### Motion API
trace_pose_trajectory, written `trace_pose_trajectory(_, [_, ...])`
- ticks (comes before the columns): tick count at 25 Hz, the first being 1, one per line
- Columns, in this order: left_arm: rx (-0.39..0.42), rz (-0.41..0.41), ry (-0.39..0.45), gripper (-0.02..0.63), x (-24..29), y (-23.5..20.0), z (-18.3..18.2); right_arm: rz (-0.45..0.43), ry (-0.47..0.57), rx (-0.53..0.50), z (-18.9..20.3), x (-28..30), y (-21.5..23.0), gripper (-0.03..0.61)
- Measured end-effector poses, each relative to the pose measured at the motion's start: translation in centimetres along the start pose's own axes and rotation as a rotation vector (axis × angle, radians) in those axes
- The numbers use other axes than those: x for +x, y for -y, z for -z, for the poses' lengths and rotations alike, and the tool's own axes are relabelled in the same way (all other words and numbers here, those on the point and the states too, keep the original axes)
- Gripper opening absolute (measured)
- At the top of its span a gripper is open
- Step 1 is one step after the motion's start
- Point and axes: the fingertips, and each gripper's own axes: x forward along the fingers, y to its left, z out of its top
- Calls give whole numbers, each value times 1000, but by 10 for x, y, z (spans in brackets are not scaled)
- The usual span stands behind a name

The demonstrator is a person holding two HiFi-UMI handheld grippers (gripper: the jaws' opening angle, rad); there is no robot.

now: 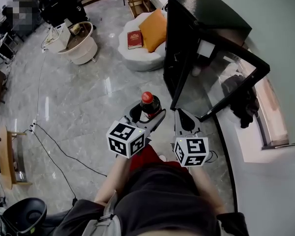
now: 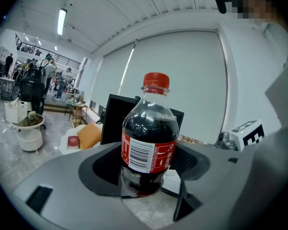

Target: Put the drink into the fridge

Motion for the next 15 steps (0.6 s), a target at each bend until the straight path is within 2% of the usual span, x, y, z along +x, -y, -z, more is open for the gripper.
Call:
trace_pose_trajectory(8, [7,4,10,322,25,-11,-12,20,17,14,-13,20,20,17])
trace_pose_trajectory(15, [-9,28,11,322,53,-42,-22,45,23,26,-22,55,28,17])
